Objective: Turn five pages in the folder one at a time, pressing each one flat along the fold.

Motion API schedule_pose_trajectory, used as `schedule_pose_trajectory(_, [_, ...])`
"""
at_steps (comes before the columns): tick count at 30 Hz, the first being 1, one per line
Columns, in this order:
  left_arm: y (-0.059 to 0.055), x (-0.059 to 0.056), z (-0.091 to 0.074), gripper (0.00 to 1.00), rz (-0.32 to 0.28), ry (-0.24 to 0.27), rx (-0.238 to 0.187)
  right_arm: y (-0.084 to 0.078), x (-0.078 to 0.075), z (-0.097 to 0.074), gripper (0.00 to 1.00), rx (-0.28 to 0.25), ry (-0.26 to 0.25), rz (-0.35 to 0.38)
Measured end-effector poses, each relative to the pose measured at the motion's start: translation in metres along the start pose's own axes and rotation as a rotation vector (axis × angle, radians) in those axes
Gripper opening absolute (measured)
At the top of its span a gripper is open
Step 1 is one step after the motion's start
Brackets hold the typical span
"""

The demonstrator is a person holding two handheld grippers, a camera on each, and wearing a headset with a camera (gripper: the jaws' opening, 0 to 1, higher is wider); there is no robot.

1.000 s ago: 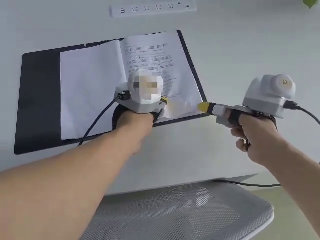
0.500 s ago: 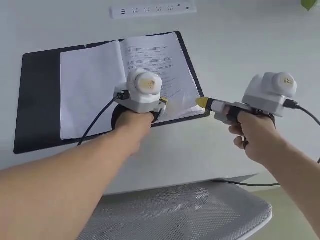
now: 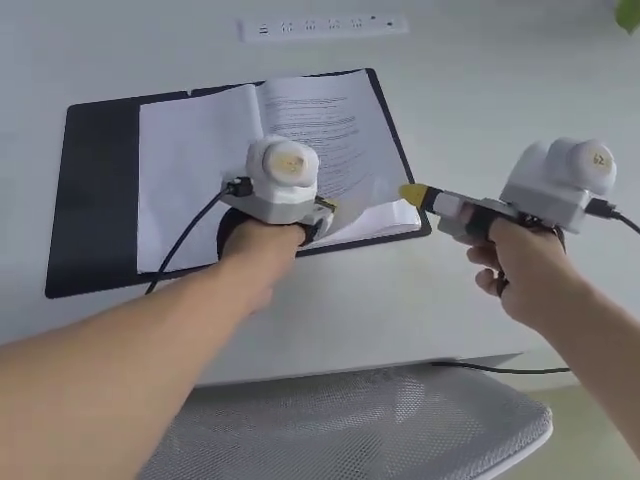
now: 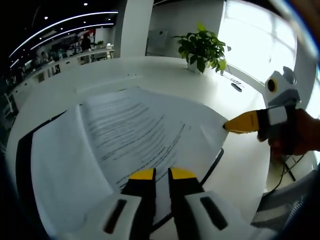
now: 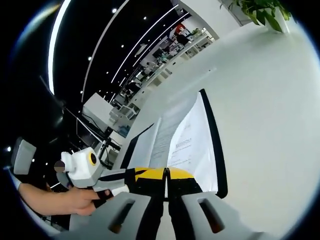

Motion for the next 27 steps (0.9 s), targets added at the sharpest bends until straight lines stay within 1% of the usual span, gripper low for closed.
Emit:
schedule_pose_trajectory(1, [0.001, 0.000, -0.004, 0.09, 0.003, 0.000, -0.007, 0.001, 0.001, 0.000, 0.00, -0.002, 0.004, -0.003])
schedule_pose_trajectory(2, [0.002, 0.000, -0.006, 0.09, 0.006, 0.000, -0.012, 0.002, 0.006, 0.000, 0.00, -0.009, 0.019, -0.011])
schedule_pose_trajectory(7, [0.005, 0.002, -0.022, 0.09, 0.000, -0.001, -0.041, 0.008, 0.024, 0.001, 0.00, -0.022, 0.059, -0.034])
schedule_pose_trajectory(11, [0.008, 0.006, -0.039, 0.09, -0.010, 0.009, -0.075, 0.013, 0.039, 0.002, 0.00, -0.025, 0.093, -0.067])
schedule_pose_trajectory(12, [0.009, 0.007, -0.042, 0.10, -0.006, 0.013, -0.077, 0.014, 0.042, 0.002, 0.00, -0.024, 0.099, -0.073])
schedule_pose_trajectory(14, [0.008, 0.009, -0.051, 0.11, -0.019, 0.015, -0.091, 0.016, 0.050, 0.003, 0.00, -0.028, 0.122, -0.081])
schedule_pose_trajectory(17, [0.005, 0.014, -0.067, 0.11, -0.021, 0.028, -0.106, 0.018, 0.062, 0.004, 0.00, -0.029, 0.143, -0.107])
schedule_pose_trajectory(18, [0.004, 0.016, -0.070, 0.11, -0.024, 0.031, -0.110, 0.018, 0.066, 0.005, 0.00, -0.031, 0.158, -0.115])
schedule_pose_trajectory(20, [0.000, 0.019, -0.076, 0.11, -0.034, 0.038, -0.116, 0.016, 0.070, 0.007, 0.00, -0.016, 0.151, -0.132])
schedule_pose_trajectory(23, [-0.007, 0.024, -0.089, 0.10, -0.039, 0.056, -0.118, 0.013, 0.078, 0.008, 0.00, -0.014, 0.173, -0.125])
schedule_pose_trajectory(27, [-0.012, 0.027, -0.106, 0.11, -0.058, 0.062, -0.142, 0.010, 0.093, 0.011, 0.00, -0.004, 0.206, -0.147])
Point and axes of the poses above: the centre of the closed fingertips' face, and the gripper's own axes: z roughly forward along the fingers, x roughly to its left, y roughly out of its top, the point moved 10 cm from there along -z, roughly backward along the fingers, and after that the axes turned 9 degrees about -y, right-handed, at the moved point
